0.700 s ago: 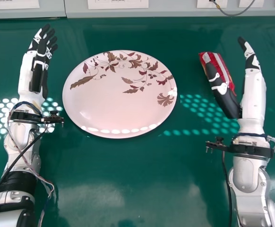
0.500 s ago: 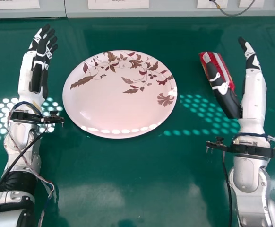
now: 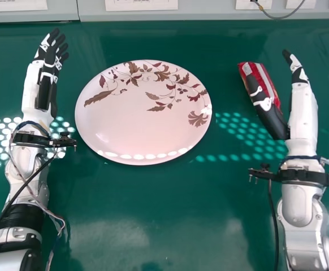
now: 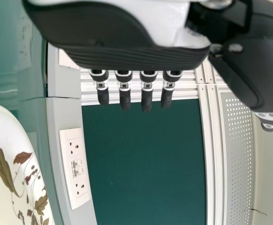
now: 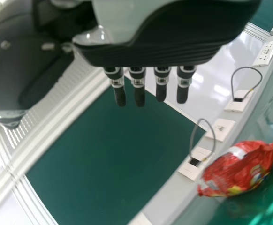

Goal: Pick up biscuit and place it in the plate

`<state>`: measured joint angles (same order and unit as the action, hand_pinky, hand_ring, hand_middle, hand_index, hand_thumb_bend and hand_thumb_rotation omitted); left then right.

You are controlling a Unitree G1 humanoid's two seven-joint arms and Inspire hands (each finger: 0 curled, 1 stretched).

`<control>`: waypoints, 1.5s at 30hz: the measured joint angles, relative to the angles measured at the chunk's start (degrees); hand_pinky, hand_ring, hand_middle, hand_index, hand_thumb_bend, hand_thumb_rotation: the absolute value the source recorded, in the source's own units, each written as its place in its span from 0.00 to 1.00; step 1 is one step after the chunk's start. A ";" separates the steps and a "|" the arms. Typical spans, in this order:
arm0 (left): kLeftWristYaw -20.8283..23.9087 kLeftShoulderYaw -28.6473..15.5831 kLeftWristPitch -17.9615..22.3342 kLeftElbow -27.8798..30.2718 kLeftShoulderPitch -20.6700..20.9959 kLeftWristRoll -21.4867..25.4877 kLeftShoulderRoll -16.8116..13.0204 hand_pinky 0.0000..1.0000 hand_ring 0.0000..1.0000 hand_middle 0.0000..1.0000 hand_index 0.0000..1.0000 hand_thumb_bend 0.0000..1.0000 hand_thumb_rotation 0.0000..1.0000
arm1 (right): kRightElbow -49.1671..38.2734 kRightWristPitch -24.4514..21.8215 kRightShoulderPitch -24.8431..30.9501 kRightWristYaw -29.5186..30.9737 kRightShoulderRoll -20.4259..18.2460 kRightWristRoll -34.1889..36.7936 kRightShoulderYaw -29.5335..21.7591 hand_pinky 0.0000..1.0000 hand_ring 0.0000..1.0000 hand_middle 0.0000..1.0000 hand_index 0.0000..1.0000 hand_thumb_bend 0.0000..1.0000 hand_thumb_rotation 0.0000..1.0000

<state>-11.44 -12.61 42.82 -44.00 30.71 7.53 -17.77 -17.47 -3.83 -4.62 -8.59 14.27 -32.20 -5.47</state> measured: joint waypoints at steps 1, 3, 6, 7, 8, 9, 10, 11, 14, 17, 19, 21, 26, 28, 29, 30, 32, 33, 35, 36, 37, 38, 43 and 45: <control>0.25 0.00 0.01 -0.03 0.03 -0.19 0.00 1.00 1.00 1.00 1.00 1.00 0.78 | -0.28 -1.83 -0.75 1.27 0.51 0.15 -0.49 0.76 0.96 1.00 1.00 1.00 0.57; 0.44 0.00 0.04 -0.05 0.07 -0.22 0.00 1.00 1.00 1.00 1.00 1.00 0.78 | -1.05 -5.41 -1.95 3.84 1.53 0.70 -1.63 0.73 0.95 1.00 1.00 1.00 0.54; 0.55 0.00 0.07 -0.25 0.16 -0.24 -0.01 1.00 1.00 1.00 1.00 1.00 0.78 | -1.26 -9.93 -4.13 7.15 3.82 1.06 -2.85 0.69 0.93 1.00 1.00 1.00 0.54; 0.55 0.00 0.10 -0.36 0.20 -0.22 -0.02 1.00 1.00 1.00 1.00 1.00 0.78 | -1.20 -10.87 -4.74 7.91 4.68 0.94 -3.07 0.70 0.94 1.00 1.00 1.00 0.54; 0.55 0.00 0.23 -0.66 0.29 -0.21 -0.05 1.00 1.00 1.00 1.00 1.00 0.78 | -1.00 -11.78 -5.44 8.55 5.64 0.88 -3.17 0.71 0.94 1.00 1.00 1.00 0.52; 0.54 0.00 0.35 -0.89 0.36 -0.20 -0.07 1.00 1.00 1.00 1.00 1.00 0.78 | -0.61 -12.53 -6.18 9.25 6.49 0.89 -3.31 0.72 0.93 1.00 1.00 1.00 0.52; 0.51 -0.01 0.39 -1.14 0.46 -0.15 -0.07 1.00 1.00 1.00 1.00 1.00 0.78 | -0.04 -13.18 -6.80 9.65 7.17 0.92 -3.43 0.71 0.92 1.00 1.00 1.00 0.51; 0.49 -0.01 0.39 -1.26 0.52 -0.12 -0.08 1.00 1.00 1.00 1.00 1.00 0.77 | 0.61 -13.89 -7.48 10.26 7.78 0.98 -3.46 0.71 0.92 1.00 1.00 1.00 0.50; 0.33 -0.01 0.39 -1.35 0.57 -0.05 -0.09 1.00 1.00 1.00 1.00 1.00 0.77 | 2.45 -15.25 -9.01 11.31 9.10 0.96 -3.34 0.80 0.93 1.00 1.00 0.99 0.50; 0.30 -0.01 0.43 -1.53 0.68 -0.05 -0.09 1.00 1.00 1.00 1.00 1.00 0.78 | 4.44 -17.00 -10.83 12.85 10.71 0.96 -2.94 0.77 0.94 1.00 1.00 0.97 0.50; 0.25 -0.01 0.50 -1.68 0.78 -0.05 -0.10 1.00 1.00 1.00 1.00 1.00 0.78 | 5.76 -18.16 -11.93 14.53 12.05 0.99 -2.54 0.76 0.94 1.00 1.00 0.97 0.50; 0.12 -0.01 0.50 -1.76 0.85 -0.04 -0.11 1.00 1.00 1.00 1.00 1.00 0.77 | 7.24 -19.57 -13.18 16.67 13.80 0.89 -1.77 0.78 0.95 1.00 1.00 0.97 0.52; 0.14 -0.01 1.10 -2.29 1.28 -0.15 -0.10 1.00 1.00 1.00 1.00 1.00 0.78 | 12.00 -24.26 -17.65 22.78 18.41 0.71 0.91 0.79 0.97 1.00 1.00 1.00 0.57; 0.20 0.00 1.47 -2.53 1.42 -0.17 -0.08 1.00 1.00 1.00 1.00 1.00 0.78 | 14.16 -24.70 -19.25 24.03 20.01 -0.12 2.58 0.75 0.96 1.00 1.00 1.00 0.59; 0.19 -0.01 1.49 -2.58 1.46 -0.15 -0.06 1.00 1.00 1.00 1.00 1.00 0.77 | 15.03 -25.03 -19.89 24.67 20.68 -0.42 3.43 0.74 0.96 1.00 1.00 1.00 0.59; 0.17 -0.01 1.50 -2.62 1.49 -0.11 -0.04 1.00 1.00 1.00 1.00 1.00 0.77 | 16.02 -25.11 -20.47 25.06 21.29 -0.76 4.35 0.74 0.96 1.00 1.00 1.00 0.60; 0.13 -0.01 1.50 -2.79 1.55 -0.07 -0.03 1.00 1.00 1.00 1.00 1.00 0.77 | 17.62 -25.25 -21.57 25.90 21.85 -1.28 5.85 0.73 0.97 1.00 1.00 1.00 0.58; 0.13 -0.01 1.52 -2.89 1.61 -0.09 -0.02 1.00 1.00 1.00 1.00 1.00 0.78 | 18.41 -25.30 -22.06 26.34 21.86 -1.27 6.33 0.76 0.99 1.00 1.00 1.00 0.56; 0.22 0.00 1.68 -3.08 1.70 -0.19 -0.02 1.00 1.00 1.00 1.00 1.00 0.79 | 19.58 -25.42 -22.88 27.06 21.87 -1.26 7.47 0.77 0.99 1.00 1.00 1.00 0.56; 0.34 0.00 1.83 -3.18 1.73 -0.39 -0.03 1.00 1.00 1.00 1.00 1.00 0.79 | 20.43 -25.40 -23.51 27.34 21.86 -1.29 8.15 0.77 0.98 1.00 1.00 1.00 0.56; 0.40 0.02 1.90 -3.22 1.79 -0.61 -0.01 1.00 1.00 1.00 1.00 1.00 0.79 | 21.04 -25.41 -23.92 27.44 21.86 -1.42 8.68 0.76 0.98 1.00 1.00 1.00 0.56; 0.41 0.03 1.93 -3.27 1.81 -0.69 -0.01 1.00 1.00 1.00 1.00 1.00 0.78 | 21.63 -25.35 -24.31 27.42 21.86 -1.64 9.42 0.73 0.96 1.00 1.00 1.00 0.55; -0.06 0.02 1.94 -3.33 1.91 -0.56 0.06 1.00 1.00 1.00 1.00 1.00 0.77 | 25.40 -24.14 -26.28 26.62 21.57 -2.03 11.51 0.72 0.95 1.00 1.00 1.00 0.56; -0.13 0.03 1.92 -3.31 1.91 -0.53 0.12 1.00 1.00 1.00 1.00 1.00 0.77 | 26.85 -23.38 -26.94 25.93 21.23 -1.91 11.89 0.77 0.97 1.00 1.00 1.00 0.57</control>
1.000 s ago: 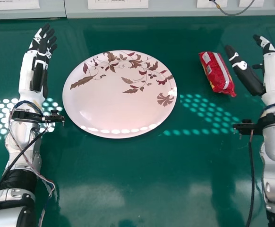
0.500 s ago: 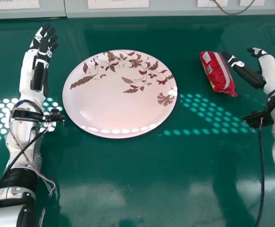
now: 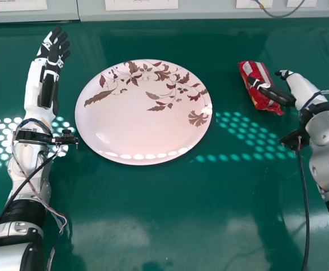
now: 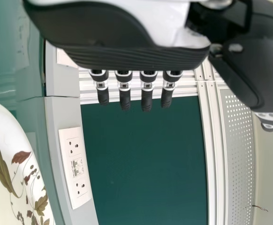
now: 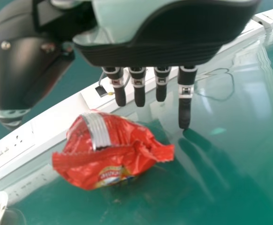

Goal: Pick up biscuit and place it in the plate

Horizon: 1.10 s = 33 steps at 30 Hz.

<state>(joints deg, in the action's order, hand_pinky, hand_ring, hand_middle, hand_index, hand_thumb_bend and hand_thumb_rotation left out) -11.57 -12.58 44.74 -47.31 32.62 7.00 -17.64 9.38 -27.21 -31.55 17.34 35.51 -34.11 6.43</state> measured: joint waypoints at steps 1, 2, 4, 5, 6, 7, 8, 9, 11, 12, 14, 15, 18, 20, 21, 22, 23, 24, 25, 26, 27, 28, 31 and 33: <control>-0.24 0.00 0.00 -0.01 0.00 0.12 0.07 1.00 1.00 1.00 1.00 1.00 0.76 | 0.92 0.29 -0.50 -0.39 -0.12 -0.18 0.61 0.81 0.99 1.00 1.00 1.00 0.58; -0.42 0.00 0.00 -0.01 0.00 0.24 0.13 1.00 1.00 1.00 1.00 1.00 0.76 | 1.56 0.36 -1.01 -0.49 -0.30 -0.22 1.09 0.83 0.99 1.00 1.00 1.00 0.58; -0.49 0.01 0.00 -0.02 0.01 0.38 0.16 1.00 1.00 1.00 1.00 1.00 0.76 | 2.76 0.79 -1.77 -0.75 -0.95 -0.21 1.82 0.88 1.00 1.00 1.00 1.00 0.58; -0.52 0.01 0.00 -0.02 0.01 0.45 0.16 1.00 1.00 1.00 1.00 1.00 0.75 | 3.19 1.05 -2.00 -1.00 -1.31 -0.16 1.95 0.90 1.00 1.00 1.00 1.00 0.59; -0.57 0.00 -0.01 -0.01 0.01 0.45 0.16 1.00 1.00 1.00 1.00 1.00 0.75 | 3.58 1.32 -2.20 -1.25 -1.54 -0.13 2.14 0.92 1.00 1.00 1.00 1.00 0.59; -0.59 0.00 -0.04 -0.01 0.01 0.45 0.15 1.00 1.00 1.00 1.00 1.00 0.75 | 3.98 1.51 -2.40 -1.29 -1.71 -0.02 2.33 0.94 1.00 1.00 1.00 1.00 0.60; -0.59 0.00 -0.09 0.00 0.01 0.45 0.15 1.00 1.00 1.00 1.00 1.00 0.75 | 4.55 1.70 -2.63 -1.39 -1.88 0.02 2.57 0.95 1.00 1.00 1.00 1.00 0.60; -0.59 -0.01 -0.12 0.00 0.01 0.44 0.13 1.00 1.00 1.00 1.00 1.00 0.76 | 4.96 1.90 -2.81 -1.52 -2.02 -0.01 2.73 0.95 1.00 1.00 1.00 1.00 0.60; -0.55 -0.02 -0.13 0.00 0.01 0.41 0.10 1.00 1.00 1.00 1.00 1.00 0.76 | 5.38 2.06 -3.14 -1.73 -2.19 -0.05 2.98 0.96 1.00 1.00 1.00 1.00 0.60; -0.41 -0.02 -0.13 0.01 0.01 0.34 0.07 1.00 1.00 1.00 1.00 1.00 0.77 | 5.66 2.09 -3.33 -1.74 -2.24 -0.12 3.16 0.96 1.00 1.00 1.00 1.00 0.60; 0.17 0.00 -0.13 0.19 -0.03 -0.01 0.03 1.00 1.00 1.00 1.00 1.00 0.78 | 6.15 2.11 -3.60 -1.73 -2.29 -0.21 3.54 0.96 1.00 1.00 1.00 1.00 0.59; 0.36 0.00 -0.12 0.23 -0.04 -0.16 0.02 1.00 1.00 1.00 1.00 1.00 0.77 | 6.38 2.08 -3.80 -1.73 -2.29 -0.34 3.81 0.96 1.00 1.00 1.00 1.00 0.59; 0.37 -0.02 -0.07 0.06 0.00 -0.15 -0.01 1.00 1.00 1.00 1.00 1.00 0.78 | 7.21 1.93 -4.56 -1.76 -2.27 -1.00 4.54 0.95 1.00 1.00 1.00 1.00 0.58; 0.37 -0.03 -0.02 -0.06 0.05 -0.16 -0.02 1.00 1.00 1.00 1.00 1.00 0.78 | 7.61 1.52 -5.06 -1.71 -2.27 -1.51 4.98 0.96 1.00 1.00 1.00 1.00 0.58; 0.33 -0.03 0.00 -0.06 0.05 -0.14 -0.03 1.00 1.00 1.00 1.00 1.00 0.78 | 7.82 1.30 -5.31 -1.61 -2.27 -1.73 5.23 0.96 1.00 1.00 1.00 1.00 0.57; 0.24 -0.03 -0.01 -0.04 0.05 -0.10 -0.03 1.00 1.00 1.00 1.00 1.00 0.78 | 7.99 1.07 -5.56 -1.41 -2.24 -2.01 5.50 0.96 1.00 1.00 1.00 1.00 0.57; 0.09 -0.03 -0.01 0.00 0.04 -0.05 -0.05 1.00 1.00 1.00 1.00 1.00 0.77 | 8.25 0.90 -5.89 -1.17 -2.21 -2.35 5.87 0.95 1.00 1.00 1.00 1.00 0.57; -0.22 -0.03 -0.03 0.06 0.04 0.05 -0.06 1.00 1.00 1.00 1.00 1.00 0.77 | 8.63 0.78 -6.20 -1.03 -2.16 -2.70 6.25 0.95 1.00 1.00 1.00 1.00 0.56; -0.41 -0.03 -0.03 0.11 0.04 0.12 -0.09 1.00 1.00 1.00 1.00 1.00 0.78 | 9.04 0.72 -6.50 -0.93 -2.14 -2.99 6.52 0.94 1.00 1.00 1.00 1.00 0.56; -0.44 -0.03 -0.03 0.16 0.03 0.10 -0.10 1.00 1.00 1.00 1.00 0.99 0.78 | 9.49 0.60 -6.89 -0.71 -2.09 -3.28 6.84 0.93 1.00 1.00 1.00 1.00 0.55; -0.43 -0.03 -0.03 0.20 0.04 0.09 -0.11 1.00 1.00 1.00 1.00 0.99 0.78 | 9.69 0.50 -7.24 -0.45 -2.02 -3.60 7.13 0.91 1.00 1.00 1.00 1.00 0.55; -0.43 -0.03 -0.01 0.25 0.04 0.09 -0.11 1.00 1.00 1.00 1.00 0.99 0.78 | 9.89 0.43 -7.50 -0.41 -1.90 -4.17 7.43 0.90 1.00 1.00 1.00 1.00 0.55; -0.45 -0.05 0.00 0.27 0.02 0.22 -0.14 1.00 1.00 1.00 1.00 0.98 0.77 | 10.14 -0.24 -8.32 0.75 -1.33 -5.42 8.45 0.89 0.99 1.00 1.00 1.00 0.51; -0.46 -0.08 0.00 0.67 -0.11 0.50 -0.14 1.00 1.00 1.00 1.00 0.98 0.77 | 10.14 -0.79 -8.67 1.66 -0.96 -6.85 9.50 0.91 0.99 1.00 1.00 1.00 0.49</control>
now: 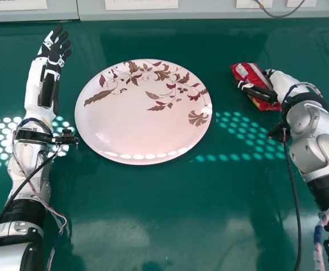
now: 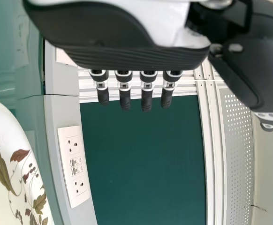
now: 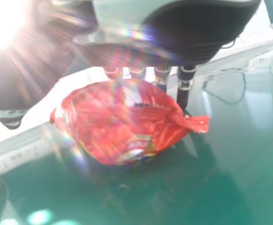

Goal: Pick up biscuit and place it in the plate

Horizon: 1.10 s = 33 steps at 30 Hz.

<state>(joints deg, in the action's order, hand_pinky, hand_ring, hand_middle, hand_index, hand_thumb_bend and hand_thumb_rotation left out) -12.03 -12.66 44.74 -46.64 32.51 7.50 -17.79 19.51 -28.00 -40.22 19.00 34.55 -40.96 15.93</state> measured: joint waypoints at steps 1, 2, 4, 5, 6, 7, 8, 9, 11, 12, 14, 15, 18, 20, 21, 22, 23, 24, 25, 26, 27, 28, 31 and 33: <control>0.00 0.00 0.00 0.32 -0.07 0.00 0.00 1.00 1.00 1.00 1.00 0.98 0.77 | 0.00 -0.09 -0.11 0.38 0.18 -0.50 0.40 0.90 0.98 1.00 1.00 1.00 0.47; 0.04 0.00 -0.01 0.81 -0.18 -0.04 0.00 1.00 1.00 1.00 1.00 0.98 0.78 | 0.00 -0.10 -0.23 0.91 0.55 -1.22 1.04 0.90 0.98 1.00 1.00 1.00 0.47; 0.23 0.00 -0.08 1.79 -0.50 -0.09 0.00 1.00 1.00 1.00 1.00 0.99 0.78 | 0.03 -0.26 -0.42 2.18 1.47 -2.77 2.25 0.86 0.97 1.00 1.00 1.00 0.43; 0.49 0.00 -0.25 2.26 -0.71 -0.14 0.00 1.00 1.00 1.00 1.00 0.98 0.78 | 0.04 -0.37 -0.74 2.55 1.85 -3.86 2.72 0.84 0.97 1.00 1.00 1.00 0.42; 0.76 0.00 -0.41 2.70 -0.86 -0.17 0.01 1.00 1.00 1.00 1.00 0.98 0.77 | 0.20 -0.81 -1.12 3.56 2.26 -4.56 3.22 0.82 0.95 1.00 1.00 1.00 0.40; 0.99 0.00 -0.63 2.79 -0.80 -0.23 0.02 0.95 0.99 1.00 1.00 0.95 0.73 | 0.28 -1.07 -1.24 4.09 2.54 -5.29 3.63 0.80 0.95 1.00 1.00 1.00 0.38; 1.47 0.01 -1.01 2.73 -0.69 -0.53 0.02 0.95 0.99 1.00 1.00 0.94 0.73 | 0.26 -1.20 -1.54 4.67 3.00 -6.38 4.14 0.76 0.92 1.00 1.00 1.00 0.36; 1.94 0.02 -1.47 2.64 -0.52 -0.83 0.03 0.96 1.00 1.00 1.00 0.93 0.72 | 0.26 -1.31 -1.76 5.63 3.39 -7.08 4.63 0.72 0.89 1.00 1.00 1.00 0.34; 2.41 0.02 -2.02 2.62 -0.29 -1.25 0.03 0.97 1.00 1.00 1.00 0.93 0.72 | 0.07 -1.52 -1.91 6.65 3.91 -9.14 5.51 0.71 0.87 0.99 1.00 1.00 0.28; 2.57 0.03 -2.05 2.62 -0.25 -1.37 0.04 0.97 1.00 1.00 1.00 0.94 0.72 | -0.06 -1.64 -1.92 7.11 4.03 -9.69 5.81 0.75 0.89 0.99 0.99 1.00 0.26; 2.81 0.02 -2.05 2.50 -0.11 -1.41 0.04 0.98 1.00 1.00 1.00 0.94 0.72 | -0.18 -1.64 -1.91 7.97 4.19 -10.94 6.45 0.77 0.89 0.98 0.99 1.00 0.24; 2.81 0.02 -2.05 2.45 -0.05 -1.40 0.04 0.98 1.00 1.00 1.00 0.94 0.71 | -0.27 -1.66 -1.91 8.41 4.27 -11.46 6.62 0.74 0.86 0.96 0.99 1.00 0.22; 2.79 0.02 -2.03 2.25 0.11 -1.25 0.09 0.97 1.00 1.00 1.00 0.93 0.71 | -0.55 -1.69 -1.93 9.10 4.67 -13.88 7.43 0.47 0.62 0.79 0.91 1.00 0.18; 2.80 0.02 -1.98 1.91 0.26 -1.25 0.09 0.96 1.00 1.00 1.00 0.93 0.71 | -0.28 -1.16 -2.27 8.30 5.40 -16.40 8.51 0.42 0.59 0.75 0.82 0.88 0.06; 2.81 0.02 -1.95 1.86 0.30 -1.25 0.09 0.95 1.00 1.00 1.00 0.93 0.71 | 0.08 -0.66 -2.31 7.62 5.71 -16.94 8.70 0.39 0.57 0.73 0.76 0.81 0.03; 2.85 0.01 -1.94 1.85 0.32 -1.26 0.09 0.95 1.00 1.00 1.00 0.93 0.71 | 0.57 0.17 -2.19 5.99 5.89 -17.22 8.69 0.36 0.57 0.72 0.71 0.73 0.02; 2.96 0.01 -1.94 1.85 0.32 -1.27 0.09 0.95 0.99 1.00 1.00 0.94 0.71 | 0.92 1.19 -1.93 4.12 6.02 -17.27 8.65 0.32 0.49 0.67 0.62 0.62 0.01; 3.04 0.01 -1.94 1.85 0.33 -1.27 0.09 0.95 0.99 1.00 1.00 0.93 0.71 | 1.29 2.21 -1.64 2.41 6.13 -17.36 8.63 0.30 0.45 0.60 0.57 0.57 0.00; 3.08 0.01 -1.94 1.87 0.33 -1.27 0.10 0.95 0.99 1.00 1.00 0.93 0.71 | 1.59 3.54 -1.32 0.81 6.47 -17.36 8.59 0.27 0.41 0.54 0.56 0.54 0.00; 3.19 0.01 -1.94 1.91 0.33 -1.28 0.10 0.95 1.00 1.00 1.00 0.93 0.71 | 1.78 4.69 -1.06 -0.50 6.79 -17.32 8.45 0.25 0.37 0.50 0.56 0.52 0.00; 3.26 0.01 -1.94 1.99 0.33 -1.30 0.11 0.96 1.00 1.00 1.00 0.93 0.71 | 1.91 5.87 -0.67 -1.99 7.11 -17.22 8.19 0.24 0.36 0.48 0.56 0.51 0.00; 3.37 0.01 -1.94 2.06 0.33 -1.33 0.11 0.97 1.00 1.00 1.00 0.93 0.72 | 1.97 7.12 -0.20 -3.73 7.43 -17.01 7.78 0.23 0.36 0.48 0.55 0.51 0.00; 3.47 0.00 -1.94 2.18 0.33 -1.22 0.11 1.00 1.00 1.00 1.00 0.93 0.71 | 1.99 9.22 0.91 -7.38 7.87 -16.00 6.25 0.24 0.36 0.48 0.55 0.51 0.00; 3.46 0.00 -1.94 2.32 0.32 -1.14 0.16 1.00 1.00 1.00 1.00 0.93 0.71 | 2.19 9.85 1.07 -9.15 8.13 -16.16 6.20 0.24 0.36 0.48 0.56 0.51 0.00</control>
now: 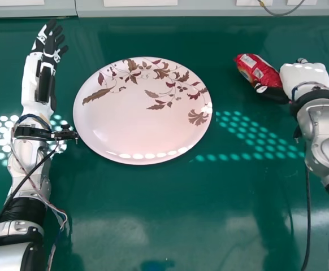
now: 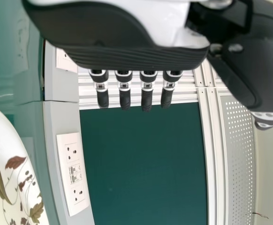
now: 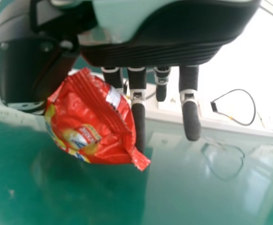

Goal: Pick up biscuit and place it in the plate

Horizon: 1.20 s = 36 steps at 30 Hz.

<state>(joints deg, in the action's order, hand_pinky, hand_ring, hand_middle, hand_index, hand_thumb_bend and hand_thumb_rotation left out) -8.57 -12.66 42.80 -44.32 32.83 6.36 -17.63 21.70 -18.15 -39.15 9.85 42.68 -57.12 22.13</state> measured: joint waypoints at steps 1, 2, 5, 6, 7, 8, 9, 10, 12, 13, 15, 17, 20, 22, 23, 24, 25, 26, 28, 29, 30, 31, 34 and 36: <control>0.00 0.00 0.00 0.09 -0.01 0.02 0.02 0.99 1.00 1.00 1.00 0.93 0.71 | 0.17 0.37 0.01 -0.64 0.14 -0.20 0.00 0.26 0.36 0.49 0.56 0.51 0.00; 0.00 0.00 0.00 0.16 -0.02 0.02 0.02 0.99 1.00 1.00 1.00 0.93 0.72 | 0.23 0.56 0.01 -1.12 0.23 -0.33 0.00 0.27 0.37 0.49 0.55 0.51 0.00; -0.01 0.00 0.00 0.26 -0.04 0.10 0.03 0.98 1.00 1.00 1.00 0.93 0.71 | 0.23 1.02 0.04 -1.52 0.34 -0.38 -0.05 0.30 0.39 0.52 0.51 0.51 0.00; -0.01 0.00 0.00 0.27 -0.05 0.19 0.04 0.98 1.00 1.00 1.00 0.93 0.71 | 0.23 1.36 0.11 -1.68 0.34 -0.10 -0.28 0.30 0.40 0.53 0.50 0.51 0.00; -0.01 0.00 0.00 0.28 -0.06 0.24 0.04 0.98 1.00 1.00 1.00 0.93 0.71 | 0.23 1.62 0.19 -2.13 0.34 0.22 -0.55 0.31 0.40 0.53 0.50 0.51 0.00; -0.01 0.00 0.00 0.28 -0.06 0.26 0.04 0.97 1.00 1.00 1.00 0.92 0.71 | 0.23 1.80 0.24 -2.47 0.34 0.43 -0.87 0.31 0.40 0.53 0.50 0.51 0.00; -0.01 0.00 0.00 0.28 -0.07 0.26 0.04 0.97 1.00 1.00 1.00 0.92 0.71 | 0.18 1.94 0.28 -2.78 0.34 0.66 -1.26 0.31 0.40 0.53 0.50 0.51 0.00; -0.01 0.00 0.00 0.28 -0.08 0.26 0.04 0.97 1.00 1.00 1.00 0.92 0.71 | 0.09 2.03 0.34 -3.09 0.33 0.98 -1.71 0.31 0.40 0.53 0.50 0.51 0.00; -0.01 0.00 0.00 0.29 -0.10 0.25 0.04 0.96 1.00 1.00 1.00 0.91 0.71 | -0.40 2.15 0.71 -3.61 0.23 2.02 -2.74 0.30 0.38 0.51 0.51 0.51 0.00; -0.01 0.00 0.00 0.30 -0.11 0.26 0.05 0.96 1.00 1.00 1.00 0.91 0.71 | -0.86 2.24 1.19 -4.29 0.13 2.58 -3.32 0.29 0.37 0.50 0.51 0.51 0.00; -0.21 0.00 0.01 0.32 -0.16 0.45 0.04 0.96 1.00 1.00 1.00 0.91 0.71 | -2.88 2.32 2.48 -5.04 -0.01 2.79 -4.26 0.27 0.36 0.49 0.53 0.51 0.00; -0.54 0.00 0.03 0.32 -0.17 0.53 0.05 0.96 1.00 1.00 1.00 0.91 0.70 | -6.04 2.47 3.86 -5.42 -0.21 3.33 -5.11 0.25 0.36 0.47 0.55 0.51 0.00; -0.69 0.00 0.04 0.33 -0.18 0.53 0.05 0.95 1.00 1.00 1.00 0.90 0.70 | -11.34 3.90 5.21 -5.88 -0.25 3.87 -6.21 0.23 0.35 0.45 0.55 0.51 0.00; -0.68 0.00 0.05 0.34 -0.19 0.52 0.05 0.94 1.00 1.00 1.00 0.89 0.70 | -14.85 4.56 5.76 -6.00 -0.28 3.97 -6.87 0.20 0.33 0.45 0.55 0.51 0.00; -0.68 0.00 0.05 0.34 -0.19 0.52 0.05 0.94 1.00 1.00 1.00 0.90 0.70 | -16.67 4.52 5.93 -5.93 -0.41 3.94 -7.08 0.18 0.35 0.48 0.52 0.51 0.00; -0.68 0.00 0.05 0.34 -0.19 0.52 0.05 0.95 1.00 1.00 1.00 0.91 0.70 | -18.28 4.54 6.05 -5.90 -0.66 3.93 -7.32 0.19 0.37 0.51 0.50 0.51 0.00; -0.67 0.00 0.04 0.35 -0.20 0.52 0.05 0.95 1.00 1.00 1.00 0.91 0.70 | -19.69 4.54 6.08 -5.78 -1.08 3.91 -7.56 0.21 0.36 0.49 0.53 0.51 0.00; -0.67 0.00 0.04 0.36 -0.20 0.51 0.05 0.95 1.00 1.00 1.00 0.91 0.70 | -20.91 4.51 6.08 -5.35 -1.52 3.90 -7.69 0.23 0.38 0.49 0.55 0.50 0.00; -0.67 0.00 0.03 0.36 -0.20 0.52 0.05 0.95 1.00 1.00 1.00 0.91 0.70 | -22.96 4.48 6.08 -4.08 -2.39 3.79 -7.71 0.25 0.40 0.51 0.56 0.49 0.00; -0.67 0.00 0.03 0.36 -0.19 0.51 0.05 0.95 1.00 1.00 1.00 0.91 0.70 | -23.85 4.52 6.08 -3.47 -2.87 3.76 -7.71 0.27 0.41 0.50 0.56 0.49 0.00; -0.66 0.00 0.03 0.36 -0.19 0.49 0.05 0.94 1.00 1.00 1.00 0.92 0.71 | -24.72 4.52 6.08 -2.90 -3.29 3.64 -7.69 0.28 0.41 0.49 0.56 0.49 0.00; -0.57 0.00 0.03 0.36 -0.19 0.38 0.04 0.93 0.99 1.00 1.00 0.92 0.71 | -25.50 4.52 6.06 -2.45 -3.78 3.40 -7.66 0.29 0.41 0.48 0.56 0.49 0.00; -0.30 0.01 0.03 0.37 -0.18 -0.06 0.04 0.93 0.99 1.00 1.00 0.92 0.71 | -27.10 4.58 5.74 -0.98 -5.38 2.42 -7.25 0.31 0.41 0.47 0.54 0.49 0.00; -0.34 0.00 0.03 0.39 -0.18 -0.02 0.05 0.95 1.00 1.00 1.00 0.91 0.70 | -27.23 4.65 5.13 -0.74 -6.64 2.04 -6.87 0.30 0.41 0.49 0.54 0.49 0.00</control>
<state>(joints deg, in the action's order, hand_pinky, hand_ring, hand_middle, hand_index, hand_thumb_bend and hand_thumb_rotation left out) -8.91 -12.65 42.83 -43.94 32.65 6.34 -17.58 -5.53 -13.50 -34.02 9.11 36.04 -55.08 15.26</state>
